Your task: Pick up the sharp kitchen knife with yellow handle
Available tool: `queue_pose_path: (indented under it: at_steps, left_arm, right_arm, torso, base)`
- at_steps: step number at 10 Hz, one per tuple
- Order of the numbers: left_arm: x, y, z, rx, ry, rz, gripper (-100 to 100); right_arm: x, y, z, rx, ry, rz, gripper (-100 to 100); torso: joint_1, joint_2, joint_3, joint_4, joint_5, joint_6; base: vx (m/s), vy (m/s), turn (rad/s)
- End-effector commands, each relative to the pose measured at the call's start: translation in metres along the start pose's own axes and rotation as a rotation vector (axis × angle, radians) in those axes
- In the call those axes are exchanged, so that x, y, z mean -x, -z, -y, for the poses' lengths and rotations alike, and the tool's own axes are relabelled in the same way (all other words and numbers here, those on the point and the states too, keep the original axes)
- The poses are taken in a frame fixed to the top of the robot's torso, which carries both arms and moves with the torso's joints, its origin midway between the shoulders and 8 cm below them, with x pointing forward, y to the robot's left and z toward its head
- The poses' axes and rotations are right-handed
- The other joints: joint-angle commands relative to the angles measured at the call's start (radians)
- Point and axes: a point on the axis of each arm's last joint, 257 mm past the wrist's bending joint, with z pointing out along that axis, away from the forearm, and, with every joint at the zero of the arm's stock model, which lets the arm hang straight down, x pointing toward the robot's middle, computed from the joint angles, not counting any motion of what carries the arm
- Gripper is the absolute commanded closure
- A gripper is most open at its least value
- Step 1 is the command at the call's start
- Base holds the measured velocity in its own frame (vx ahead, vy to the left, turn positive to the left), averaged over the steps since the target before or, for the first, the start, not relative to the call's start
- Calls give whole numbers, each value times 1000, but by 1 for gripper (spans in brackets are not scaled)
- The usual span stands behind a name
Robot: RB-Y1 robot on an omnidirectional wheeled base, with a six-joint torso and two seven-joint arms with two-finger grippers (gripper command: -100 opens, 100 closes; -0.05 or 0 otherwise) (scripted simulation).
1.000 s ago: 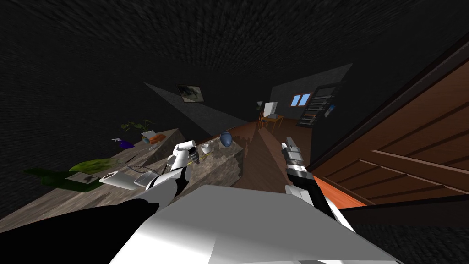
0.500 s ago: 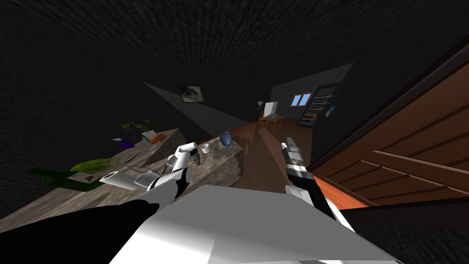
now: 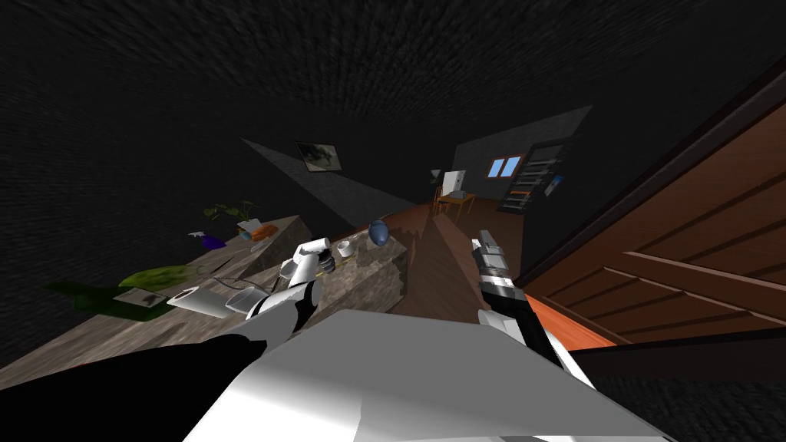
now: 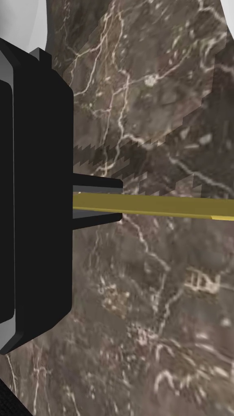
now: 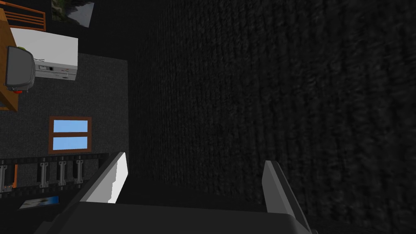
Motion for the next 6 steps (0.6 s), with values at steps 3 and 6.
queue_pose_path:
  at_steps: [3,6]
  left_arm:
    - [2,13,3,5,6,-1,100]
    - [2,17,5,2,7,-1,0]
  right_arm:
    - [0,0,0,0,0,0,0]
    - [0,0,0,0,0,0,0]
  torso:
    - [1,0,0,0,0,0]
    - [1,0,-1,-1,1,0]
  base:
    - [0,4,-5]
    - [0,0,0]
